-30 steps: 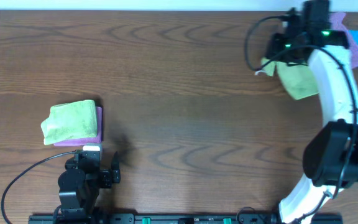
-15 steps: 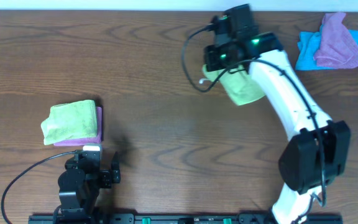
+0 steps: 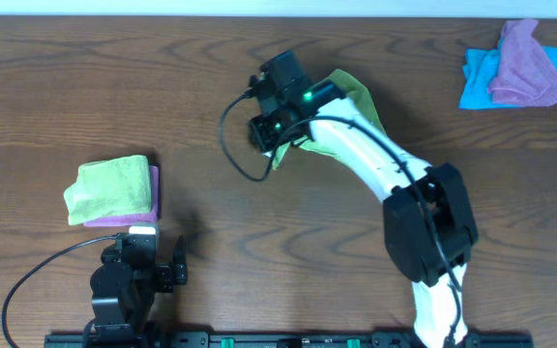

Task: Fold the cloth
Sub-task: 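Grasp the lime-green cloth with the right gripper and lift it, then carry the lime-green cloth to the table center with the right gripper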

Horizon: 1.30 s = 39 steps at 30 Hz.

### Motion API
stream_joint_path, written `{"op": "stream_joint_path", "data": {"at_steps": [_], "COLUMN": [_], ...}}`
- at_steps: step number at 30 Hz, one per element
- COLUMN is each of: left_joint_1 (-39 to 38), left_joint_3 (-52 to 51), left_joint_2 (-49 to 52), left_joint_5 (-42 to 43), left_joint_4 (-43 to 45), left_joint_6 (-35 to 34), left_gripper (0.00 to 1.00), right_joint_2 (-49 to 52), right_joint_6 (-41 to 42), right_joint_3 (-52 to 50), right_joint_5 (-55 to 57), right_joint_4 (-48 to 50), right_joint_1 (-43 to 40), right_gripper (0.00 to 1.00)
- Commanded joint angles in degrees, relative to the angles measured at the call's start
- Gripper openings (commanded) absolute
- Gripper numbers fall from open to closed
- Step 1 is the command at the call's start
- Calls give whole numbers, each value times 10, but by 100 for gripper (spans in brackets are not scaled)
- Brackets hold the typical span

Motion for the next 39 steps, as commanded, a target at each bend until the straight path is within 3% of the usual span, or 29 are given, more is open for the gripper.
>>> {"op": "stream_joint_path", "data": {"at_steps": [1,4,11,16,20,28,39], "left_joint_1": [-3,-3,-3,-3,-3,-3,-3], "left_joint_3": [-2,-2,-2,-2,-2,-2,-2], "left_joint_2": [-4,-4,-4,-4,-4,-4,-4], "left_joint_5": [-2,-2,-2,-2,-2,-2,-2], "left_joint_4": [-6,-6,-6,-6,-6,-6,-6], "left_joint_6": [-2,-2,-2,-2,-2,-2,-2], "left_gripper": [95,95,95,95,95,95,95], "right_joint_2": [-17,-28,-74,-92,-92,-92,-91], "right_joint_6": [-8,-8,-12,-82,-112,-173,-182], "right_joint_3": [5,5,5,5,-9,-85,-135], "right_joint_5": [-55,-77,-50,14,15,16,109], "right_joint_4": [14,16,-61,-186,-224,-192,-106], "right_joint_1": [15,15,-25,-90,-138,-183,-127], "right_gripper": [88,99,99,99,98,98,96]}}
